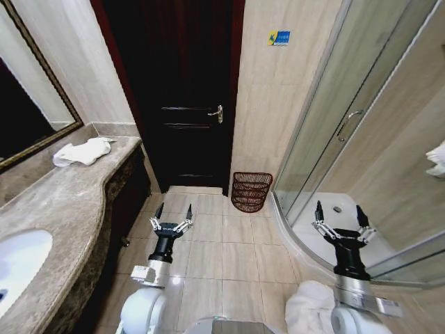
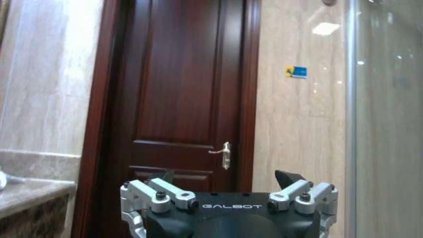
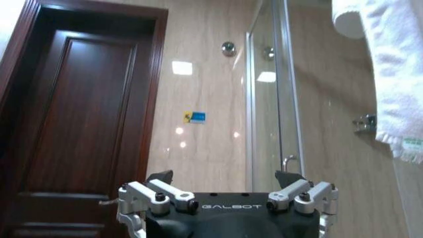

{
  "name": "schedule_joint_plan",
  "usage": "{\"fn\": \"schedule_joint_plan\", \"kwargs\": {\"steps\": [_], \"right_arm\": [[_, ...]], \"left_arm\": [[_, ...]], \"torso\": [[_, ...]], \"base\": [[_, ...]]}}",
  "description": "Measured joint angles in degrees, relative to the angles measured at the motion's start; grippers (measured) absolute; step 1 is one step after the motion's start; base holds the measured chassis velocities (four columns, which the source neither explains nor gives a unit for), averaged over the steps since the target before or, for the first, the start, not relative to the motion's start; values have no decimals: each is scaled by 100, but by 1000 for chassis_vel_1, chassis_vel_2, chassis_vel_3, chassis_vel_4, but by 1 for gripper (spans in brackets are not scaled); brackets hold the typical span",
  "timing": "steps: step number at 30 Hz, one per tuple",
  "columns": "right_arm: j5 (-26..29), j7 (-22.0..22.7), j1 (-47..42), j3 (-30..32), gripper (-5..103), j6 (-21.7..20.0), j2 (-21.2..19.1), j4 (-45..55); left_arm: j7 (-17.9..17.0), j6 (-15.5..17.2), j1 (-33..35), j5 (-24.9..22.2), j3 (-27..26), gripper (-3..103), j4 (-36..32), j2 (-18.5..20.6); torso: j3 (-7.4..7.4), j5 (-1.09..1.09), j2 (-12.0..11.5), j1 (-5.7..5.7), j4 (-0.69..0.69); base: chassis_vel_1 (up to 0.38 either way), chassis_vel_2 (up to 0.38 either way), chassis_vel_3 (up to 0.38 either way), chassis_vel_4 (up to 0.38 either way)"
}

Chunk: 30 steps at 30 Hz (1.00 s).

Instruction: Discard the used towel into the hamper.

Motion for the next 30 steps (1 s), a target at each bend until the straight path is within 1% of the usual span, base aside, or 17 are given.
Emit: {"fn": "schedule_joint_plan", "kwargs": {"steps": [2,6,8,10,11,12,14,17,25,30], "right_arm": [[-41,-8,-9,-7,100,-119,4,18],[-47,-9,-21,-9,100,-137,56,28],[11,-26,-38,-13,100,-68,66,29],[172,-84,-59,-71,100,221,69,18],[175,-124,-97,-81,100,325,69,17],[175,-124,-97,-81,100,325,69,17],[64,-146,-128,-120,100,465,70,7],[-58,-144,-140,-122,100,433,71,23],[-125,-147,-128,-111,100,374,74,55],[-57,-196,-113,-72,100,526,75,-18]], "left_arm": [[38,-35,24,81,55,99,6,-36],[43,-52,45,91,73,99,5,-88],[22,-60,46,64,59,99,5,-96],[-17,-91,45,64,19,99,4,-125],[-30,-117,44,71,5,99,1,-143],[-30,-117,44,71,5,99,1,-143],[-52,-131,40,75,28,99,-2,-176],[-55,-134,35,84,56,99,-2,-190],[-62,-133,48,53,55,99,-16,-173],[-64,-122,64,43,76,99,-23,-204]], "torso": [[0,0,0,0,0],[0,0,0,0,0],[0,0,0,0,-1],[0,0,0,0,0],[0,0,0,0,0],[0,0,0,0,0],[0,0,0,0,0],[0,0,0,0,0],[0,0,0,0,0],[0,0,0,0,0]], "base": [[0,0,0,0],[0,0,0,0],[0,0,0,0],[0,0,0,0],[0,0,0,0],[0,0,0,0],[0,0,0,0],[0,0,0,0],[0,0,0,0],[0,0,0,0]]}}
